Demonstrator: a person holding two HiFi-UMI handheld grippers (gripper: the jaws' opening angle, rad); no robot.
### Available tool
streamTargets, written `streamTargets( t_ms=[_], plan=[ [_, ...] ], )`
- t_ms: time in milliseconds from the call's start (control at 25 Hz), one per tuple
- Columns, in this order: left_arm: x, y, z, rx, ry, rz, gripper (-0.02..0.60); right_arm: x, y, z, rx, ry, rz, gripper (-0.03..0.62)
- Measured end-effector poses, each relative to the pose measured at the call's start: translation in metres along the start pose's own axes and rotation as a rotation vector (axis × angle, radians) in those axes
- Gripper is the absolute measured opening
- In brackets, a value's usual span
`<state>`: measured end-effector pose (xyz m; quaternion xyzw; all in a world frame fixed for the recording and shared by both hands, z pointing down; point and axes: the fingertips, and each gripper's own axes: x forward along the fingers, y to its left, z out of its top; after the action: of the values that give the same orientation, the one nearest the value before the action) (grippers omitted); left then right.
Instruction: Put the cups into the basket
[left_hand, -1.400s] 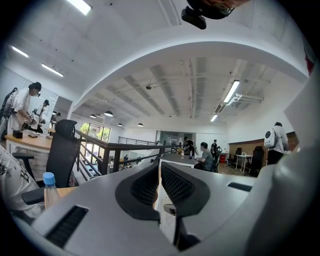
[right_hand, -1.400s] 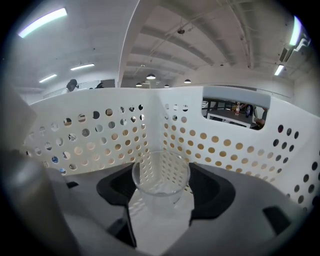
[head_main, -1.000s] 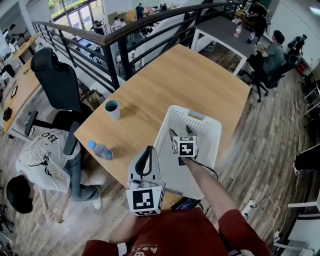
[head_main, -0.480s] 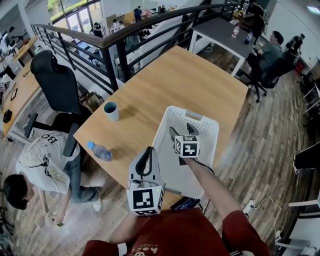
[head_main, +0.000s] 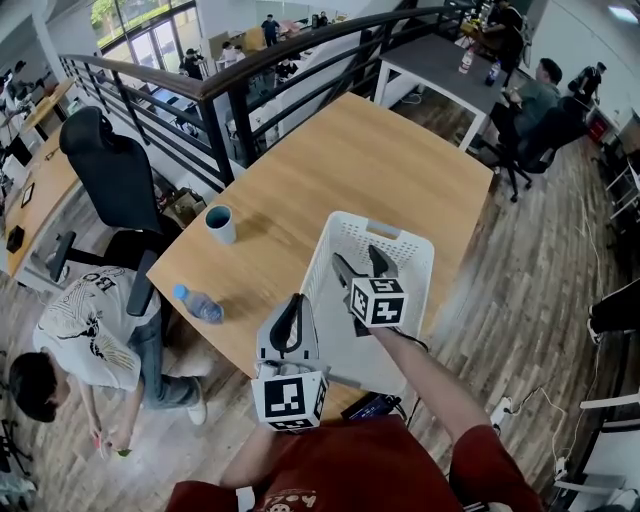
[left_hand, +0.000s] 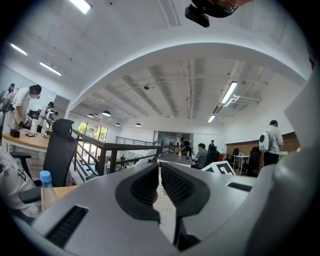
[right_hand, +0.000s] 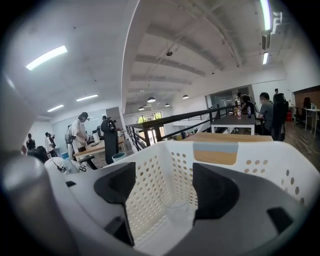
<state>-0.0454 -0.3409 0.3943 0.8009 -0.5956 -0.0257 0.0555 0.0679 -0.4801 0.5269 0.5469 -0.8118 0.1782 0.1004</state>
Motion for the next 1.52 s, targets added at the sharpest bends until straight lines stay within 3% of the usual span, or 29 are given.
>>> streamTargets(
  t_ms=[400, 800, 960, 1160, 1520],
  plan=[
    [-0.002, 0.002, 0.001, 0.008, 0.002, 0.01, 0.021, -0.066, 0.052, 0.06, 0.025, -0.213, 0.148, 0.336],
    [-0.001, 0.001, 0.006, 0.018, -0.006, 0.014, 0.021, -0.155, 0.079, 0.096, -0.054, -0.411, 0.219, 0.336],
    [-0.002, -0.002, 0.008, 0.024, -0.008, 0.012, 0.021, -0.189, 0.069, 0.102, -0.073, -0.463, 0.191, 0.334],
    [-0.001, -0.005, 0.007, 0.028, -0.004, 0.008, 0.021, -0.211, 0.058, 0.102, -0.232, -0.461, 0.147, 0.334],
    [-0.002, -0.012, 0.006, 0.034, 0.0, 0.002, 0.021, -0.223, 0.037, 0.098, -0.246, -0.47, 0.06, 0.334]
  ],
)
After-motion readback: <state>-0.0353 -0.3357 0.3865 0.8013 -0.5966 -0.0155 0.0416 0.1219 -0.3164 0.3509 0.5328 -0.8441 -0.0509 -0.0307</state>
